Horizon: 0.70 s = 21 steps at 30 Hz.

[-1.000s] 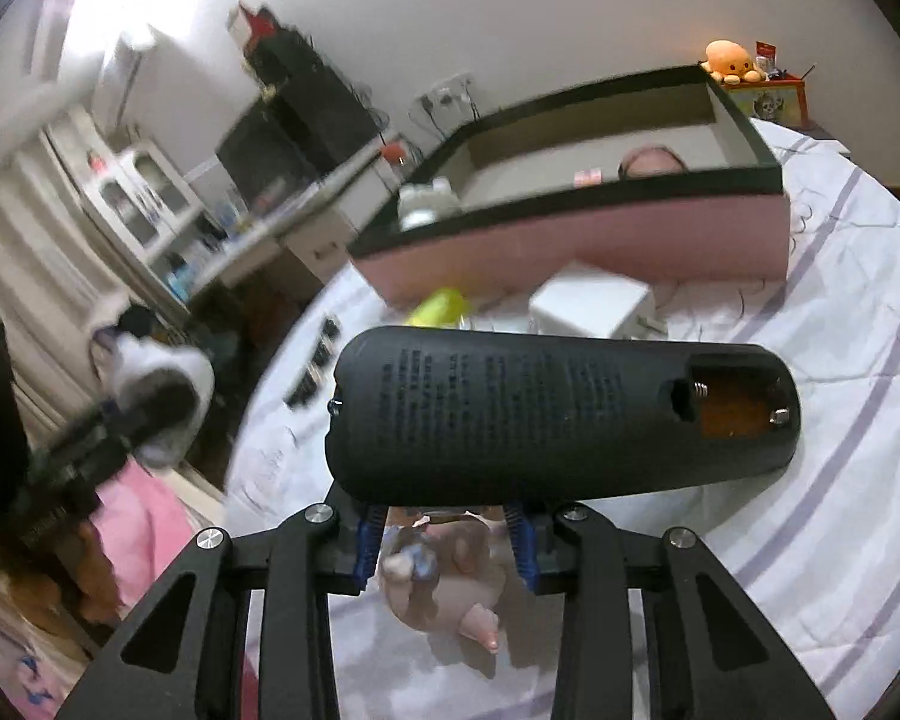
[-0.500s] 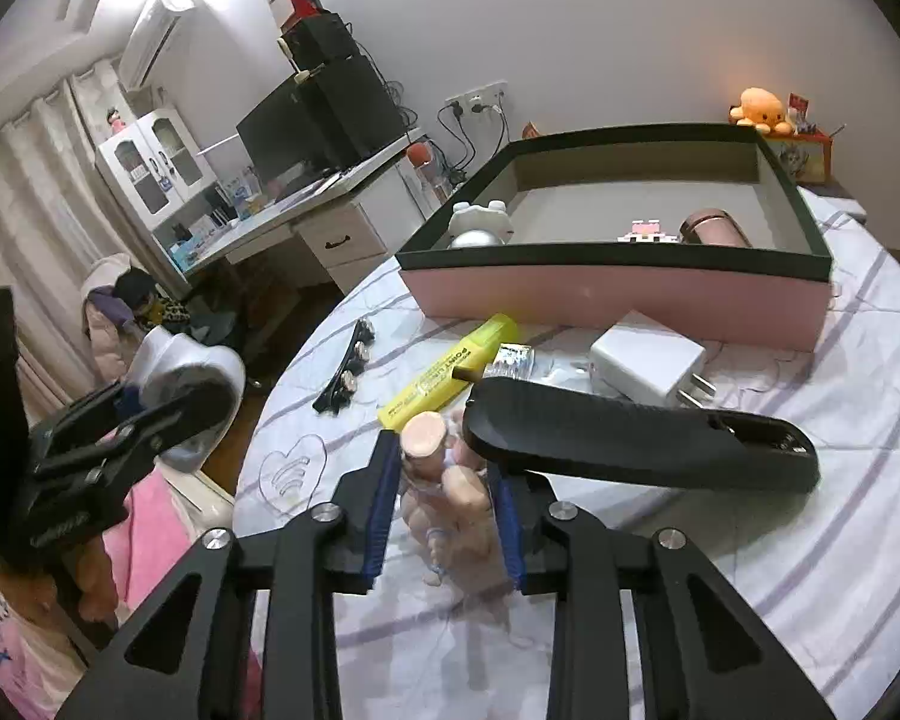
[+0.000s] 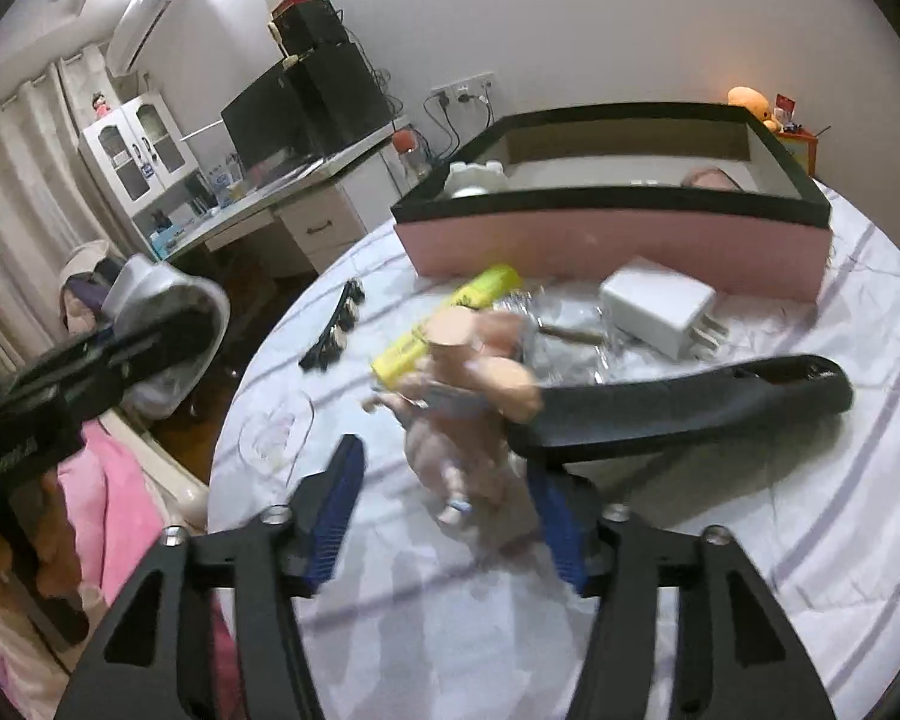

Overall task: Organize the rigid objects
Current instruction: 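Lift the plug adapter and pig figure and carry both over the pink box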

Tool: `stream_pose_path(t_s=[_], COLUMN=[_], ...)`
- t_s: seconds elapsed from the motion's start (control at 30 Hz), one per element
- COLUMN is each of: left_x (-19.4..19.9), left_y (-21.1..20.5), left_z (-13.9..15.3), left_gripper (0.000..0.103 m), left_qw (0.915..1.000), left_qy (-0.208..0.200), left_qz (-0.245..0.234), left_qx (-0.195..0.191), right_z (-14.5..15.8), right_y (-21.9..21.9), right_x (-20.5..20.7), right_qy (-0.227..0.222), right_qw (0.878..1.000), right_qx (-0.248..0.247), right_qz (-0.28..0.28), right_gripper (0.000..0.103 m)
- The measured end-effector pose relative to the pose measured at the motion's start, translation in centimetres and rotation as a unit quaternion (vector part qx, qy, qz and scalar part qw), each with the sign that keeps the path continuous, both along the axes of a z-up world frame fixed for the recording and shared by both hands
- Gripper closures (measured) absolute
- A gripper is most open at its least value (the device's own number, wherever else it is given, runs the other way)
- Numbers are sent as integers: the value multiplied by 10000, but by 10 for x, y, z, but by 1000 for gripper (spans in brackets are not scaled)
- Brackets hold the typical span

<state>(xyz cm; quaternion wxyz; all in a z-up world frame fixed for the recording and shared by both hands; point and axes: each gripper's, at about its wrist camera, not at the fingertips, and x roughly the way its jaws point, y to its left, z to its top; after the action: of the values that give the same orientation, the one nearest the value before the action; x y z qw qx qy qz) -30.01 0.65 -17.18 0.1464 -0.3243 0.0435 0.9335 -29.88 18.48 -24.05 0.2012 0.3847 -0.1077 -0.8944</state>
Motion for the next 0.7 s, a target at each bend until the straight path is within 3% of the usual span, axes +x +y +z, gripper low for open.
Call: stream_pose_path(t_s=[0.13, 0.3, 0.33, 0.43, 0.7], left_x=[-2, -6, -6, -9, -7], left_y=[-6, -9, -9, -11, -12], left_z=[-3, -5, -5, -6, -4], left_gripper=[55, 55, 55, 55, 55], left_qw=[10000, 10000, 10000, 9999, 9998], left_qy=[-24, -43, -41, -67, -19], left_qz=[49, 56, 54, 57, 118], left_qx=[27, 52, 41, 54, 159], right_z=[-3, -15, -17, -17, 3], right_y=[-5, -14, -16, -14, -17], right_x=[-16, -33, -35, -34, -11], right_qy=[-95, -367, -395, -313, -32], right_qw=[9999, 9982, 9977, 9978, 9986], right_qx=[-26, 386, 495, 532, 530], right_qz=[-138, -277, -246, -248, 64], right_gripper=[35, 35, 37, 60, 61])
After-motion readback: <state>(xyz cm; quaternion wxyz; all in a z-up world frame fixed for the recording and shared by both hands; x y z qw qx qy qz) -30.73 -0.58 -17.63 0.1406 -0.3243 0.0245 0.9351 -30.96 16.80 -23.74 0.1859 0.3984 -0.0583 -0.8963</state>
